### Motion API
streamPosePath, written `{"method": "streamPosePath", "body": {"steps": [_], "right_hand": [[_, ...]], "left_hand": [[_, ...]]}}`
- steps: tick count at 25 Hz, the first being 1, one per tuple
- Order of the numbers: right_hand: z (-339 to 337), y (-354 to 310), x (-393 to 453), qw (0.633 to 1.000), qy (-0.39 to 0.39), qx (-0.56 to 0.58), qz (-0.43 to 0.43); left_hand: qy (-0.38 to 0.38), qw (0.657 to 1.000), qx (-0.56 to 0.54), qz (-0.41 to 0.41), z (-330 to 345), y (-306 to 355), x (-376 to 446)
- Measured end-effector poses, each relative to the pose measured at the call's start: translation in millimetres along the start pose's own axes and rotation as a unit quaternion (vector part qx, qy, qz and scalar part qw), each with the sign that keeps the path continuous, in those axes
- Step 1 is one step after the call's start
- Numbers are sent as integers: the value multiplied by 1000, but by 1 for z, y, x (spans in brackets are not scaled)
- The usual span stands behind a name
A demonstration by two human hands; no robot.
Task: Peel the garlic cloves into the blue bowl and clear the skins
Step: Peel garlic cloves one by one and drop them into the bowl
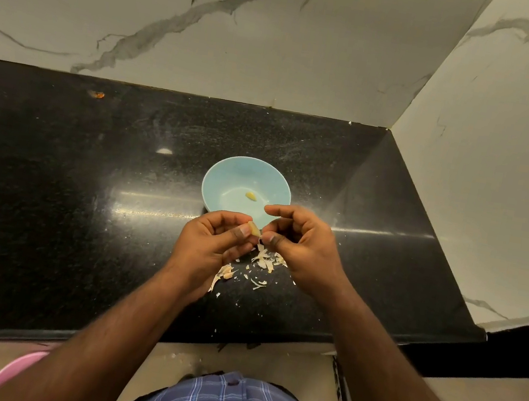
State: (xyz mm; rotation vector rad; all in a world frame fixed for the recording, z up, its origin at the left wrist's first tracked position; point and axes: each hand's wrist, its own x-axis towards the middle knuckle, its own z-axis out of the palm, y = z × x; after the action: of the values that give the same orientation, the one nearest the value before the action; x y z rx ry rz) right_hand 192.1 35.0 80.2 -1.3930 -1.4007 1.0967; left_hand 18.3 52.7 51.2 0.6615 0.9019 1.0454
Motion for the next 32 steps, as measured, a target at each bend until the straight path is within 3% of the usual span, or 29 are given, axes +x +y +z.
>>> {"method": "streamPosePath", "body": {"steps": [8,14,19,23,28,32], "right_hand": [[-10,6,-5,1000,-13,-13,-4],[-7,10,-5,998,19,-52,-27],[-13,15,-4,993,54,-105,-21],[-13,26,-7,983,36,-179,27],[-6,24,-7,988,79,-132,11],[1,27,-5,986,67,-155,8]], "left_hand": [[-14,998,-38,-54,3,-4,-3],[-9,995,-49,-84,3,-2,-1],[-6,995,-34,-91,-2,-3,-2],[6,995,-22,-98,-6,-5,-1],[13,995,24,-96,-7,-8,0],[7,994,65,-87,-8,-11,1]]}}
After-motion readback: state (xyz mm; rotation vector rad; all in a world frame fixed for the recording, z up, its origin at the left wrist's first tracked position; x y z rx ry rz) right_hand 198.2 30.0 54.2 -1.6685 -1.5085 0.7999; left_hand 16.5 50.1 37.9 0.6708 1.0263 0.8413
